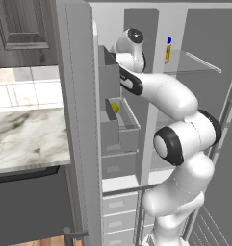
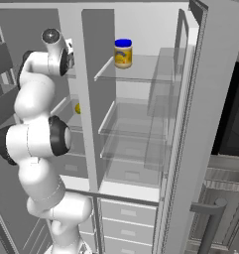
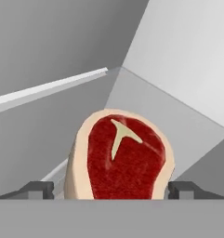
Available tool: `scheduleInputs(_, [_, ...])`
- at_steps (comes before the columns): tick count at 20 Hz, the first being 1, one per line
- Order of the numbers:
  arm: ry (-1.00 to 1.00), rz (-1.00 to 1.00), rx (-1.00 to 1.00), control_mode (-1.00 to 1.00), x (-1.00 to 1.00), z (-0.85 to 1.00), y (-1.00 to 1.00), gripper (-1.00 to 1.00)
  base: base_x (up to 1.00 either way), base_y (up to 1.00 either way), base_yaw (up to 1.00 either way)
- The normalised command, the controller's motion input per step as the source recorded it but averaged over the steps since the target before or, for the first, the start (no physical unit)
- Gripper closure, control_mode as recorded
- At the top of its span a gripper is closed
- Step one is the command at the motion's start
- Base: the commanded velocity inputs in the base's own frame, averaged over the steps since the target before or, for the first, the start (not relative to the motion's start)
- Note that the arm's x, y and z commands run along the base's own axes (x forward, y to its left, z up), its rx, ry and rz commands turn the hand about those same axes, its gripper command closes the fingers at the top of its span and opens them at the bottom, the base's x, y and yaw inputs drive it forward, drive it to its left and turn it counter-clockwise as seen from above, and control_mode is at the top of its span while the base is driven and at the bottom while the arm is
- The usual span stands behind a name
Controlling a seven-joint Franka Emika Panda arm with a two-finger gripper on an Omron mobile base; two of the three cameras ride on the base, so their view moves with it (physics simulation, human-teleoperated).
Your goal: There's a steak in the fridge that needs to be moved to the freezer for freezing. Pick up the steak from the fridge, place it on any shelf in the freezer, and close the fridge and freezer doors when done.
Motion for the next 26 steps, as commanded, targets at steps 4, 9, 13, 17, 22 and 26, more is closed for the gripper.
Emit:
scheduleInputs(4, [-0.09,-0.01,0.0,-1.0,-0.45,0.0,0.0,-1.0,0.0,0.0,0.0])
scheduleInputs(9, [0.13,-0.14,0.0,-1.0,-0.4,0.0,-0.6,-1.0,0.0,0.0,0.0])
scheduleInputs(13, [0.13,-0.14,0.0,-1.0,-0.89,0.0,-0.77,-1.0,0.0,0.0,0.0])
scheduleInputs(17, [0.08,-0.11,0.0,-1.0,-1.0,-0.02,-0.51,-1.0,0.0,0.0,0.0])
scheduleInputs(22, [-0.01,-0.09,0.02,-1.0,-1.0,0.0,-0.73,-1.0,0.0,0.0,0.0])
scheduleInputs(26, [-0.1,-0.1,0.13,-1.0,-1.0,0.0,-0.99,-1.0,0.0,0.0,0.0])
